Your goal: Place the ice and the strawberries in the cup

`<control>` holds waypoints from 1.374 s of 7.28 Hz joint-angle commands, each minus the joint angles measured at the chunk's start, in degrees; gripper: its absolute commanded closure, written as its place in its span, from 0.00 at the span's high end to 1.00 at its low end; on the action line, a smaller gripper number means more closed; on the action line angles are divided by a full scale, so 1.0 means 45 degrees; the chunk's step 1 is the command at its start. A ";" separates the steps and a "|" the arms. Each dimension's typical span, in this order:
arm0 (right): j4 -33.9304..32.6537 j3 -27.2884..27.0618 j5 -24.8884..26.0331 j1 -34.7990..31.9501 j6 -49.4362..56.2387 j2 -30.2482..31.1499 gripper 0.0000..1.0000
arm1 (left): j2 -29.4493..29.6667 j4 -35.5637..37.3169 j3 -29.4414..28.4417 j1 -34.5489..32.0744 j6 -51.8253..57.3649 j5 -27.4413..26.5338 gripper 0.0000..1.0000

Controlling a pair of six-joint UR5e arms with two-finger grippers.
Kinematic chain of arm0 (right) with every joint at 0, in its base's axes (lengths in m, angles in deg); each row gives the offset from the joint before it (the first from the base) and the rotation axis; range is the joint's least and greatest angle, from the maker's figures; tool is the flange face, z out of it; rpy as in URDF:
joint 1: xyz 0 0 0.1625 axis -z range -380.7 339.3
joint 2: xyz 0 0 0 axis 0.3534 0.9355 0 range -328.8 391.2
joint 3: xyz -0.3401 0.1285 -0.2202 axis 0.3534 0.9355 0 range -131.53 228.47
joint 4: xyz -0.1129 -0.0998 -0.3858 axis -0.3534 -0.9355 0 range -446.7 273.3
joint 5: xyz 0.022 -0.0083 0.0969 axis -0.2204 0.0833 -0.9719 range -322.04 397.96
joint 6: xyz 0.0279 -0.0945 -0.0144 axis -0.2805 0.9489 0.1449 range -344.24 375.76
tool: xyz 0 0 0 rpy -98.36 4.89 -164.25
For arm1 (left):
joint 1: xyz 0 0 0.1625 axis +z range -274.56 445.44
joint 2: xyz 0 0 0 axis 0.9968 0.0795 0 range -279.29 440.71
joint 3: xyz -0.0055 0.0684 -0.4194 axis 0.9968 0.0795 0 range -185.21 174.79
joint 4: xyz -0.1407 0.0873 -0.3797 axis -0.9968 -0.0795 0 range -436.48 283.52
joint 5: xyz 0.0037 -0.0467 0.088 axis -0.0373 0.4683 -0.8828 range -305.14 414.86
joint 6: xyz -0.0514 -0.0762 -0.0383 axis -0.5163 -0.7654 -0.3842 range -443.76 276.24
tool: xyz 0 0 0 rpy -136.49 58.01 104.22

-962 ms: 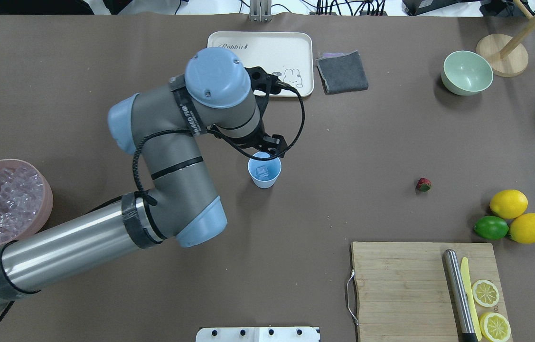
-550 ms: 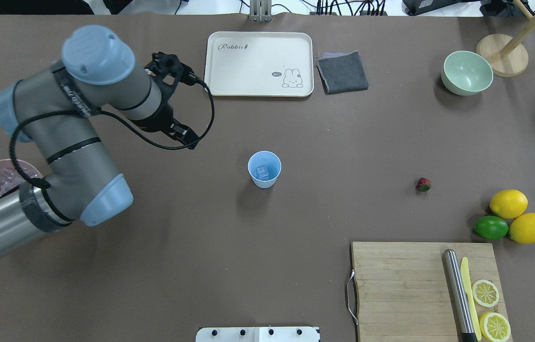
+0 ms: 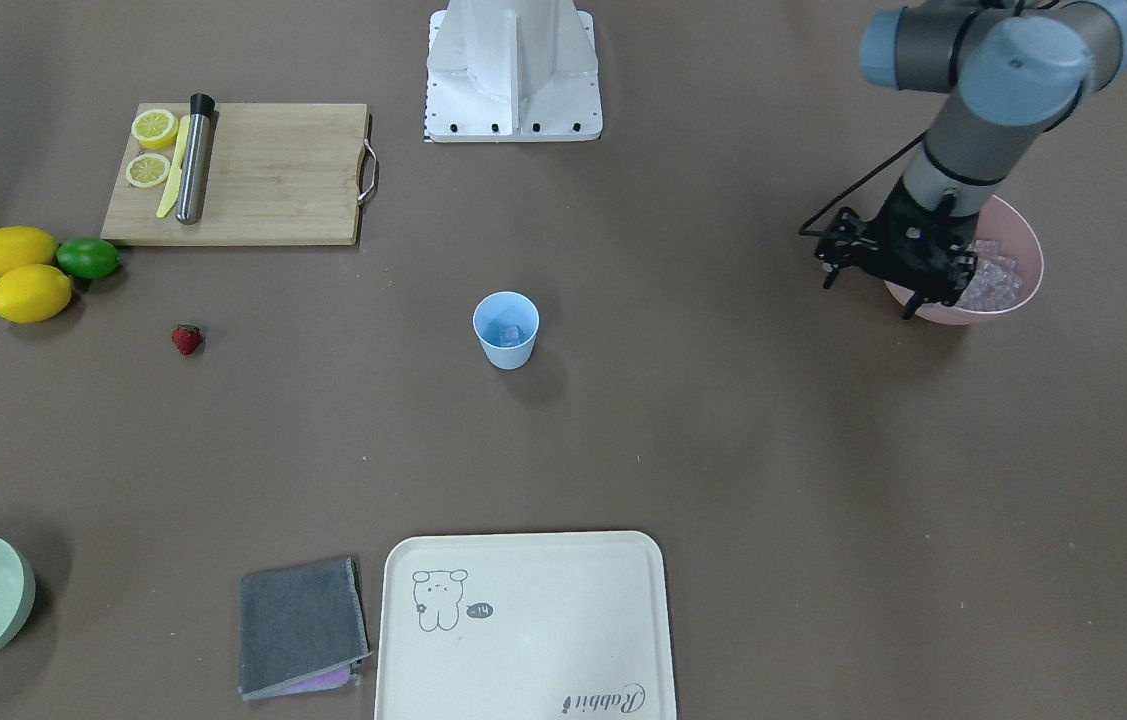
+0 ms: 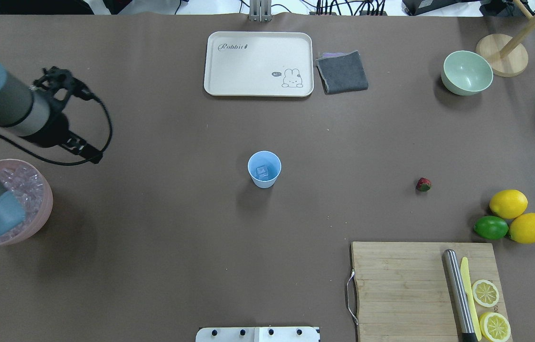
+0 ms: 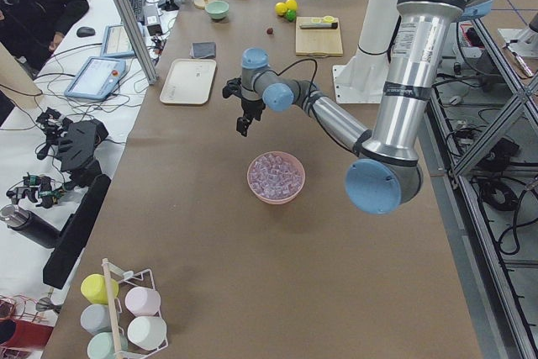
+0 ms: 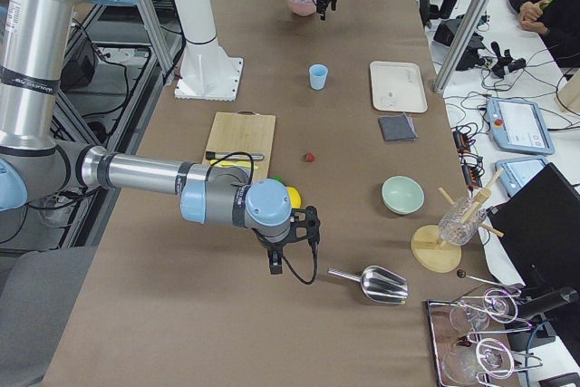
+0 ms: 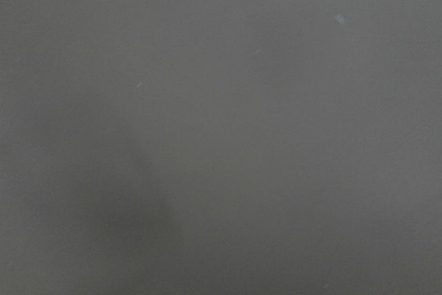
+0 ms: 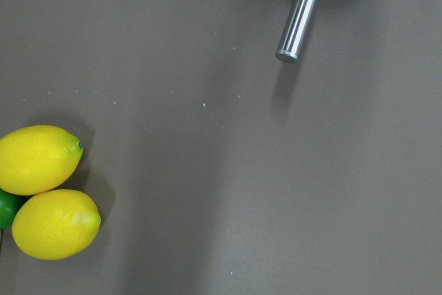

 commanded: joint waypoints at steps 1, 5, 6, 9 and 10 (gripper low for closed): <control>-0.0007 -0.0029 -0.0019 0.0001 -0.0021 0.0000 1.00 | -0.2899 -0.2910 0.0057 -0.0500 -0.0223 0.0190 0.97; -0.0007 -0.0029 -0.0020 0.0001 -0.0041 -0.0039 1.00 | -0.4504 -0.3431 0.0194 -0.1476 0.0583 0.0268 0.96; 0.0012 -0.0048 -0.0020 0.0001 -0.0041 -0.0058 1.00 | -0.4704 -0.3489 0.0193 -0.1517 -0.1181 0.0307 0.96; 0.0013 -0.0068 -0.0020 0.0001 -0.0041 -0.0097 1.00 | -0.4609 -0.4466 -0.0119 -0.1343 -0.4147 0.1382 0.96; 0.0013 -0.0068 -0.0174 0.0001 -0.0041 -0.0097 1.00 | -0.4724 -0.4756 -0.0197 -0.1265 -0.4070 0.1343 0.96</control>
